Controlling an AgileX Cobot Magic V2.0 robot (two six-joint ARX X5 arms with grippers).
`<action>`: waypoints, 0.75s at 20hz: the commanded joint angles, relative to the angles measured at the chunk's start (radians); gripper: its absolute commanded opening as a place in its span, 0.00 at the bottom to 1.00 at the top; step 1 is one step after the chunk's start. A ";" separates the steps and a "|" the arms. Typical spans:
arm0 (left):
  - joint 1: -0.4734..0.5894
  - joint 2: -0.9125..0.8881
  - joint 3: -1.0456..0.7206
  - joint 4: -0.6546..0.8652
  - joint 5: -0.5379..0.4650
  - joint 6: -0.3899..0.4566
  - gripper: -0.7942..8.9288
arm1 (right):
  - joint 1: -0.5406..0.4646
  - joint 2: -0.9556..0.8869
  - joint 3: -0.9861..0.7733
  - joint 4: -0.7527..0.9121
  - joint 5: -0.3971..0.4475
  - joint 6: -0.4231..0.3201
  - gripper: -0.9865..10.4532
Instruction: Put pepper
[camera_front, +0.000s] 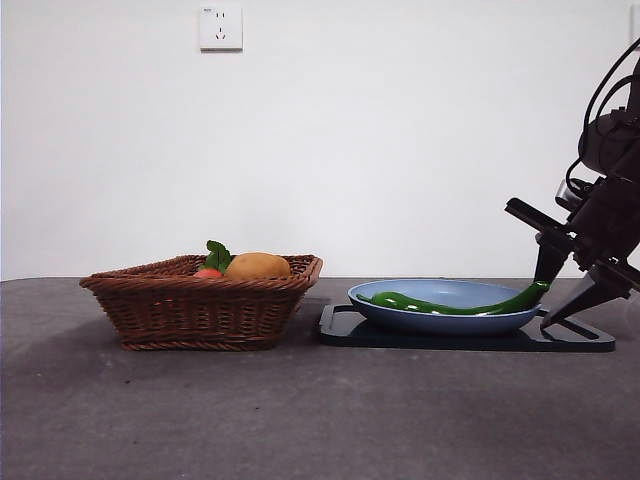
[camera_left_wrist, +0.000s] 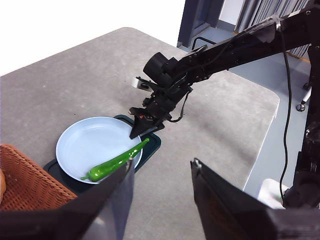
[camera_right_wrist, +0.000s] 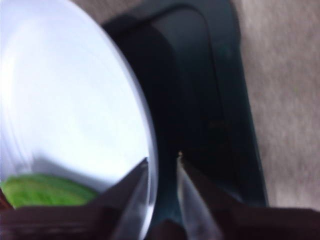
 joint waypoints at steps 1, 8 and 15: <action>-0.005 0.007 0.020 0.002 -0.002 0.008 0.29 | -0.003 -0.031 0.016 -0.020 0.009 -0.052 0.22; -0.005 0.008 0.020 -0.032 -0.003 0.015 0.29 | -0.016 -0.387 0.016 -0.165 0.053 -0.160 0.22; -0.005 0.008 0.020 -0.110 -0.003 0.016 0.29 | 0.116 -0.828 0.016 -0.597 0.055 -0.374 0.22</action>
